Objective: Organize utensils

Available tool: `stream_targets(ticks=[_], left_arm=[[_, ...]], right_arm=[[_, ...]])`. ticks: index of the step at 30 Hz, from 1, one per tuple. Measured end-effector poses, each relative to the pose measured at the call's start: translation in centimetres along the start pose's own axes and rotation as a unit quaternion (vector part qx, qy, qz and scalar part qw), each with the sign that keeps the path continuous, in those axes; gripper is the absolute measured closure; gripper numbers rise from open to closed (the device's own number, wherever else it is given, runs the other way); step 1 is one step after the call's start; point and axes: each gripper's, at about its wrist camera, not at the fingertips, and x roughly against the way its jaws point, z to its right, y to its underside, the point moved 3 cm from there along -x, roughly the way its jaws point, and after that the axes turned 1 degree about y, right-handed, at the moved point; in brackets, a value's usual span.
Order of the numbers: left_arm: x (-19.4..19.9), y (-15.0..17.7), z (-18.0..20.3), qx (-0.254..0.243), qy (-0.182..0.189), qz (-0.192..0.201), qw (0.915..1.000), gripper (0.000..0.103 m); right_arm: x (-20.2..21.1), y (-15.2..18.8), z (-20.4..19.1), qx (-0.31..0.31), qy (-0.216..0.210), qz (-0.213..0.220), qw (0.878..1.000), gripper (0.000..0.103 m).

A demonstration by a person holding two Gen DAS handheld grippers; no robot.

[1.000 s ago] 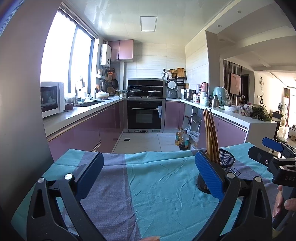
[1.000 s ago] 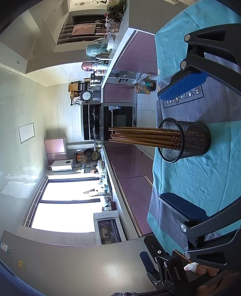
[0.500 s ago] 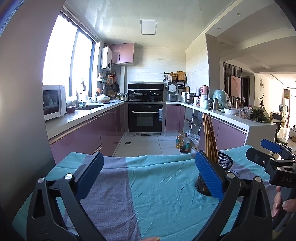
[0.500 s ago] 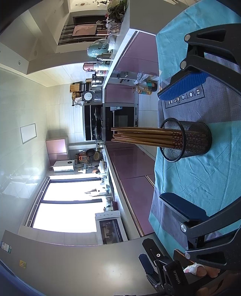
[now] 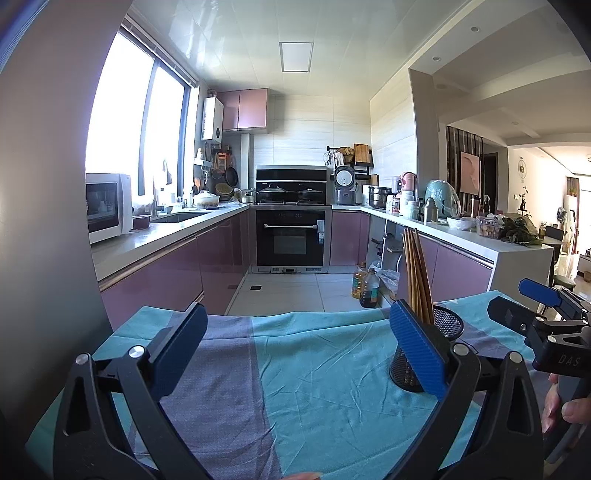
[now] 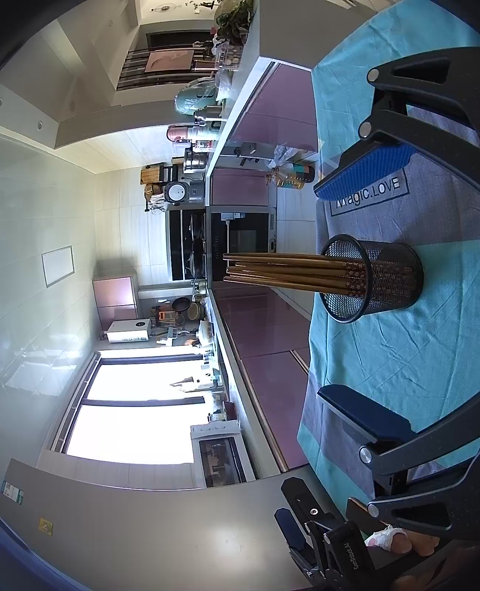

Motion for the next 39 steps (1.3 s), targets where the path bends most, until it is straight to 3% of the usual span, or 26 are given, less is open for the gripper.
stream_targets(ticks=[39], left_arm=[[-0.08,-0.08,0.06,-0.004,-0.002,-0.003,1.0,0.006]], right_arm=[[0.19,0.14,0.04,-0.003,0.005,0.0,1.0,0.006]])
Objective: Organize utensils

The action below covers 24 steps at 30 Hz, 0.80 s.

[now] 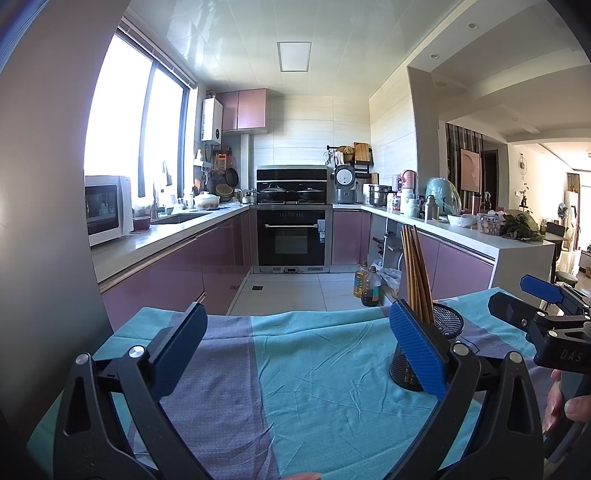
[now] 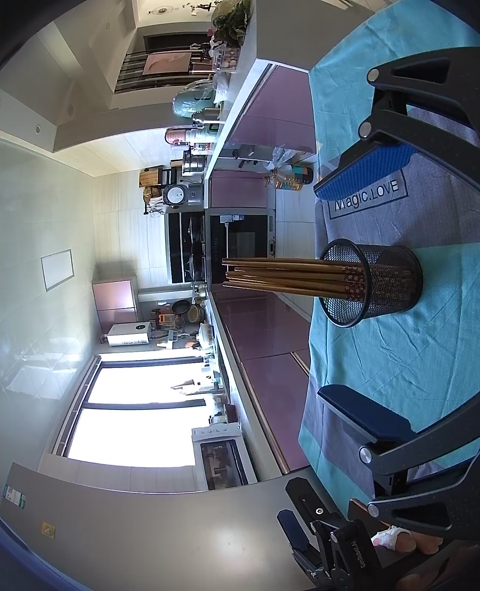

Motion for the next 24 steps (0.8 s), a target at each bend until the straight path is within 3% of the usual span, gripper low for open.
stream_targets(ticks=[24], left_arm=[[-0.07,0.05,0.05,-0.001,-0.002,0.0,1.0,0.006]], right_arm=[[-0.23,-0.28,0.14,-0.003,0.003,-0.002,1.0,0.006]])
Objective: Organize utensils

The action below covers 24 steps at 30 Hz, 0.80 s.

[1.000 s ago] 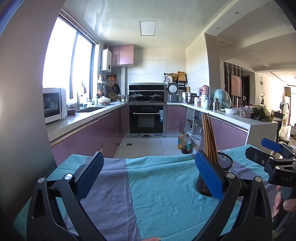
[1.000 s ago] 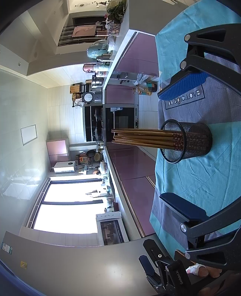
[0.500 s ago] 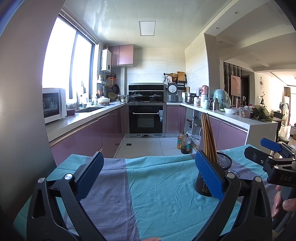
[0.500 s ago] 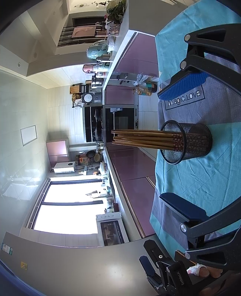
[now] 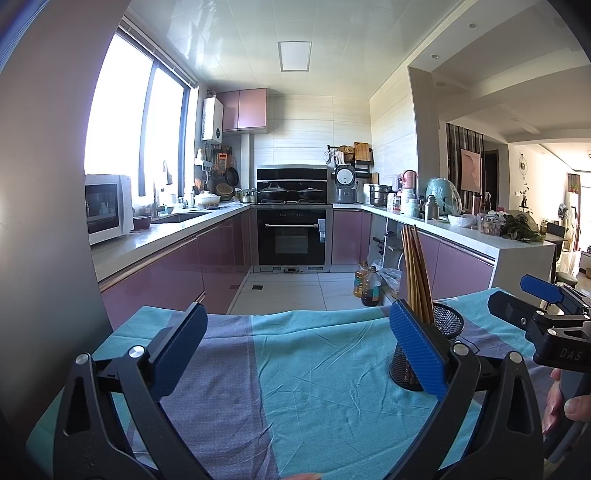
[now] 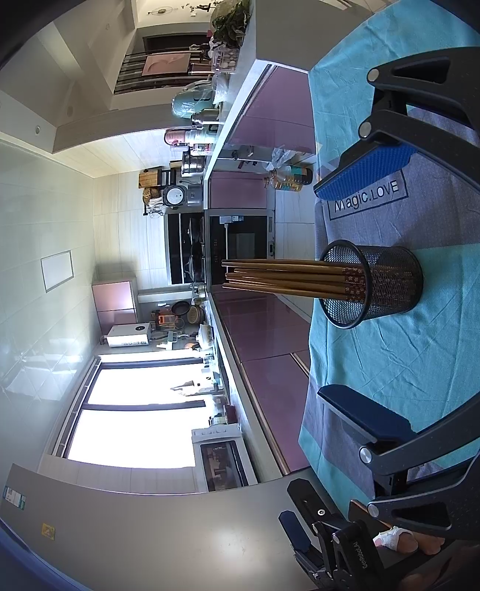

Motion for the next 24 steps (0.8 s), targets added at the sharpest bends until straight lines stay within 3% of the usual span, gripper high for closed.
stream_targets(ticks=[24], left_arm=[[0.01,0.19,0.19,-0.001,0.0,-0.002,1.0,0.006]], right_arm=[[0.03,0.31,0.07,-0.003,0.001,0.001,1.0,0.006]])
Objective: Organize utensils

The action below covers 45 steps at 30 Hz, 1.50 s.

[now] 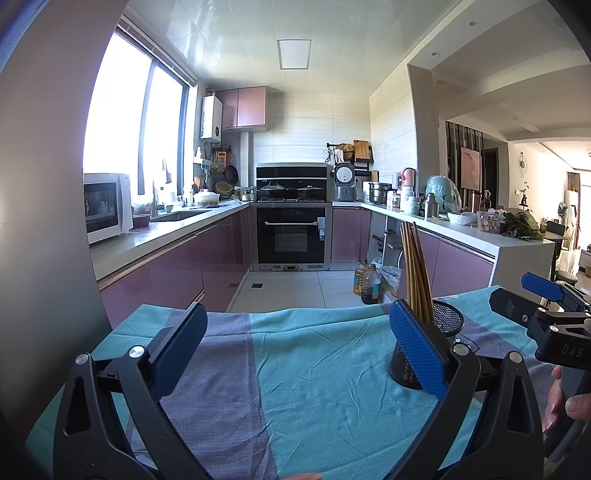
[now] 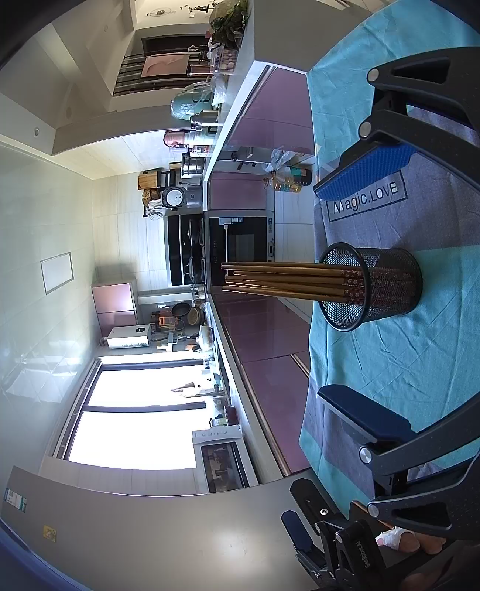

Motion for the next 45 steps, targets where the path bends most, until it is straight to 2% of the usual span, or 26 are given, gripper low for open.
stream_targets(ticks=[33,45], left_arm=[[-0.1,0.3,0.0,0.0,0.002,-0.004,1.0,0.006],[-1.0,1.3,-0.2,0.0,-0.002,-0.025,0.9997,0.006]], right_arm=[[-0.3,0.0,-0.1,-0.003,0.001,-0.005,1.0,0.006],[-0.7,0.3,0.3,-0.009,0.0,-0.013,1.0,0.006]])
